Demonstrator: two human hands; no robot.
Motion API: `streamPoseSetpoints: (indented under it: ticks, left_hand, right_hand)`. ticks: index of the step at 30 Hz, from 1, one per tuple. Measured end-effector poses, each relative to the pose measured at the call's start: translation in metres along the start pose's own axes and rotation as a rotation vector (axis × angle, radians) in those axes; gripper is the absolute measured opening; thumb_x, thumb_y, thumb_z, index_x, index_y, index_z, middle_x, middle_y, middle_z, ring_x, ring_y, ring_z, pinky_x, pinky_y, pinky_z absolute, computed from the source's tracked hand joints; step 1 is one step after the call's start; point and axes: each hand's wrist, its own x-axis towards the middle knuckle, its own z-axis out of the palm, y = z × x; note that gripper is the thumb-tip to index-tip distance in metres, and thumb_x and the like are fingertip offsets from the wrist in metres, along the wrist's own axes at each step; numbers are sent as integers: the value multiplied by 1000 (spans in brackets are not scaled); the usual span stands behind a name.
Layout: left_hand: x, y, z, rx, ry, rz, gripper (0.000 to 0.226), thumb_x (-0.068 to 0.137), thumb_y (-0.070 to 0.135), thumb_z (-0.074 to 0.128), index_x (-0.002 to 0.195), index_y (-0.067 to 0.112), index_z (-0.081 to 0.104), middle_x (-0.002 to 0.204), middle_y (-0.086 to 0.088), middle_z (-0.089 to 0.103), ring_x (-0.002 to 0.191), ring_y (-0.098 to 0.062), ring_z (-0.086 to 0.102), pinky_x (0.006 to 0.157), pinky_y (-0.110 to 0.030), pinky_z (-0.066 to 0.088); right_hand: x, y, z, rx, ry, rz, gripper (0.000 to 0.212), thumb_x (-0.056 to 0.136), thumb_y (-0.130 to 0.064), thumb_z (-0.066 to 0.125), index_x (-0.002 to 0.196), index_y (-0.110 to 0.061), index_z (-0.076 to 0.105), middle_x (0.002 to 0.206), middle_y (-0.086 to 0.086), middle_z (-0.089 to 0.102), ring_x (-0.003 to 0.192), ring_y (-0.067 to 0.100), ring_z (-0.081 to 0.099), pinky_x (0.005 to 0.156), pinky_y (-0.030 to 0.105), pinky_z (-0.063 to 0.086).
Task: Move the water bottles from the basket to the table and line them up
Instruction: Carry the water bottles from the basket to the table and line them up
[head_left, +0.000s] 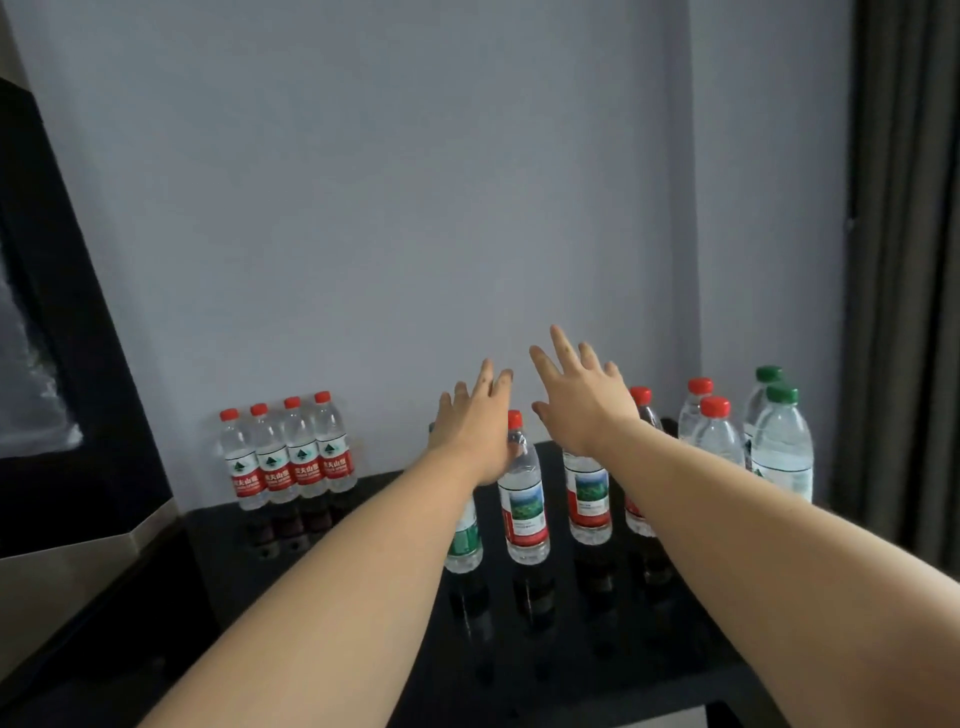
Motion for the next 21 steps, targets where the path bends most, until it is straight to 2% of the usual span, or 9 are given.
streamPoseSetpoints:
  ticks: [4, 9, 11, 12, 14, 15, 21]
  left_hand:
    - [7, 15, 29, -17, 43, 38, 91, 94, 37, 70, 161, 25, 10, 171, -4, -8, 147, -41, 30, 113, -54, 40]
    - [12, 22, 70, 3, 89, 26, 87, 94, 42, 69, 159, 22, 15, 170, -7, -14, 147, -41, 32, 102, -50, 53]
    - [10, 24, 85, -8, 107, 20, 80, 93, 40, 71, 154, 19, 23, 169, -8, -10, 140, -39, 41, 95, -45, 56]
    - [8, 25, 91, -27, 125, 13, 75, 92, 39, 73, 149, 17, 29, 168, -9, -7, 131, -37, 49, 89, -42, 58]
    - [5, 26, 104, -54, 162, -10, 66, 90, 35, 75, 140, 14, 38, 165, -10, -3, 116, -34, 56, 82, -40, 57]
    - [4, 27, 111, -60, 182, -22, 64, 90, 33, 75, 139, 13, 39, 164, -12, -3, 114, -34, 55, 81, -40, 57]
    - [5, 27, 139, -105, 329, -33, 70, 85, 30, 76, 142, 8, 41, 167, -18, 1, 114, -36, 52, 78, -41, 59]
  right_hand:
    - [-10, 20, 27, 10, -8, 10, 74, 106, -46, 47, 163, -26, 5, 172, 8, -13, 156, 41, 12, 120, 58, 30]
    - [-16, 25, 61, 16, 15, -22, 68, 105, -41, 48, 161, -23, 15, 172, 11, 0, 152, 41, 21, 114, 55, 37]
    - [-21, 26, 77, 22, 0, -19, 63, 103, -40, 51, 156, -20, 24, 169, 12, 8, 143, 43, 36, 105, 55, 47]
    - [-24, 26, 87, 34, -4, -7, 60, 102, -39, 54, 152, -17, 29, 167, 11, 8, 134, 43, 45, 95, 54, 53]
    - [-29, 25, 103, 67, -2, 20, 60, 99, -38, 61, 146, -13, 34, 166, 9, -1, 117, 44, 54, 75, 51, 58]
    - [-30, 24, 110, 79, 4, 27, 62, 97, -38, 64, 145, -11, 34, 166, 9, -6, 113, 44, 55, 69, 50, 58]
    - [-25, 23, 131, 105, 74, 43, 69, 95, -43, 66, 145, -12, 29, 168, 8, -16, 105, 45, 56, 66, 49, 58]
